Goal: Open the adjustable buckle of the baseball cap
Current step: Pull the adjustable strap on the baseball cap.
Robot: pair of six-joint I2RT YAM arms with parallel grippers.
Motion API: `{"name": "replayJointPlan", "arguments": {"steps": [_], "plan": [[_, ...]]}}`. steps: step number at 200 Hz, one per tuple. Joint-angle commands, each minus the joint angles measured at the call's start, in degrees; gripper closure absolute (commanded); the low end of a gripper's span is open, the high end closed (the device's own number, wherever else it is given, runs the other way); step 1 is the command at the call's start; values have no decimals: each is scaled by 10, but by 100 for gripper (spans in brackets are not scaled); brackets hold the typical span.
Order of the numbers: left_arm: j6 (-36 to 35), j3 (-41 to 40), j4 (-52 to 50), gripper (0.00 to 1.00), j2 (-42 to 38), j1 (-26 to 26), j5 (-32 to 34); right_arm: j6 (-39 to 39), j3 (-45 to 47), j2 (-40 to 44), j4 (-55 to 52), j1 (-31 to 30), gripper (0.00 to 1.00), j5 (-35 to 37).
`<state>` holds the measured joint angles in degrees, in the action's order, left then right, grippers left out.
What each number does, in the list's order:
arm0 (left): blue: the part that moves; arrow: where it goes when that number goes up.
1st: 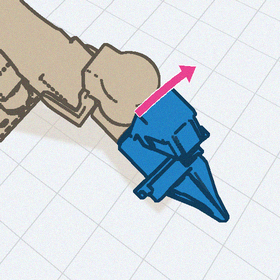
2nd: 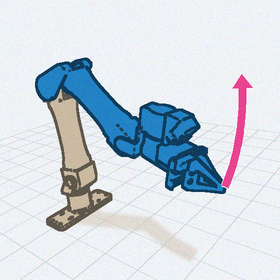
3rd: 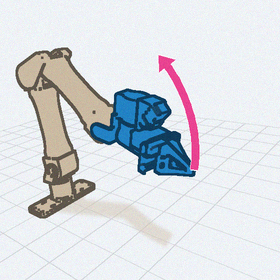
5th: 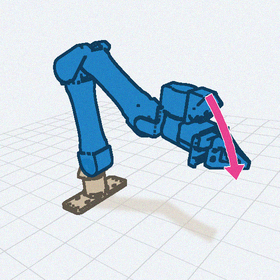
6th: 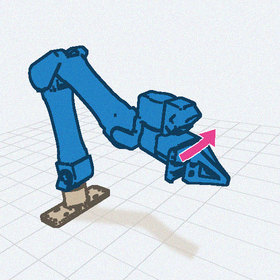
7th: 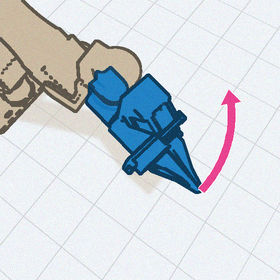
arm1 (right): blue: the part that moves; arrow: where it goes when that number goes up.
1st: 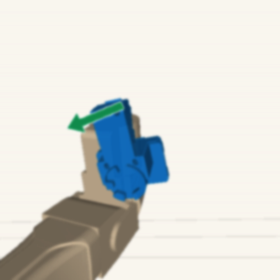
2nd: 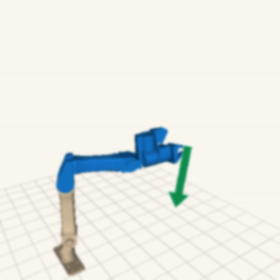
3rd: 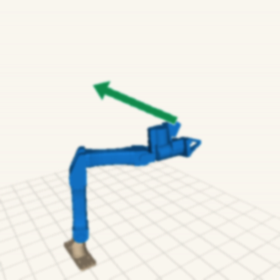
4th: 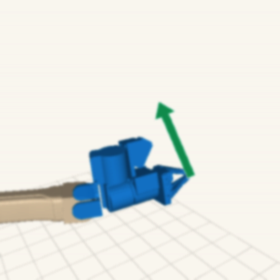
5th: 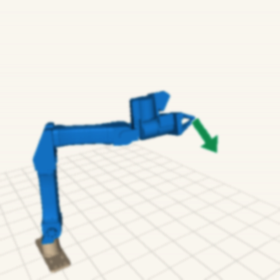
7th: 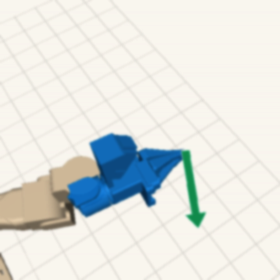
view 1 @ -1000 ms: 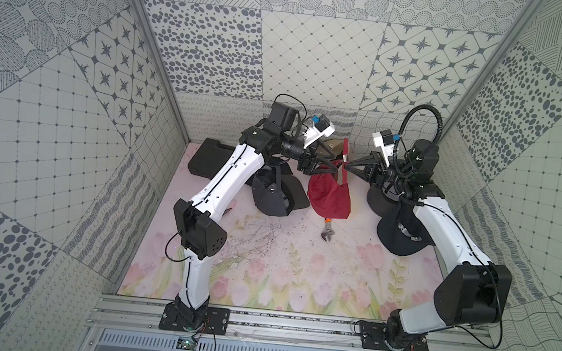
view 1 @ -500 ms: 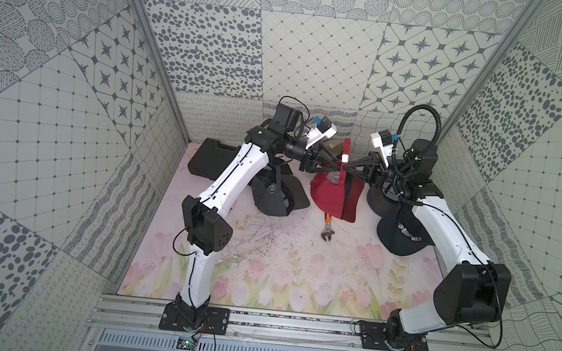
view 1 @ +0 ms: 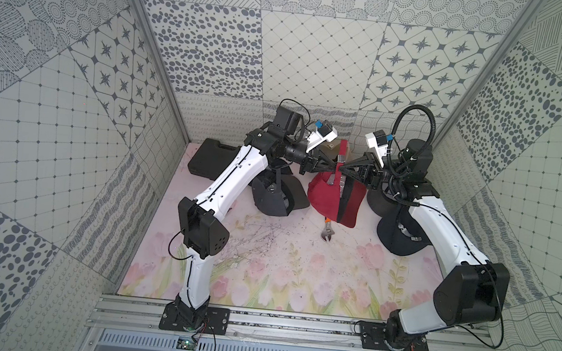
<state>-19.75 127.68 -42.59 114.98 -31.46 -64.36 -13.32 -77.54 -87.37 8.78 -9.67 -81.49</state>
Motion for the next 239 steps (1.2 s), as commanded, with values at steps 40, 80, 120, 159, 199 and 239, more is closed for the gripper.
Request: {"name": "replayJointPlan", "arguments": {"steps": [40,80,120,159,199,239], "plan": [[87,-11,85,100,-20,-5,8,37,-5,15,-39,1,100,70],[139,-12,104,100,-23,-3,38,55,8,30,-69,10,100,88],[143,-36,124,100,-41,-1,46,67,11,36,-100,16,100,103],[167,-45,147,100,-42,-1,51,81,16,45,-121,18,100,106],[185,-48,164,100,-36,-1,43,46,33,50,-77,11,100,108],[199,-61,195,100,-40,-1,43,39,36,41,-66,-5,100,115]]}}
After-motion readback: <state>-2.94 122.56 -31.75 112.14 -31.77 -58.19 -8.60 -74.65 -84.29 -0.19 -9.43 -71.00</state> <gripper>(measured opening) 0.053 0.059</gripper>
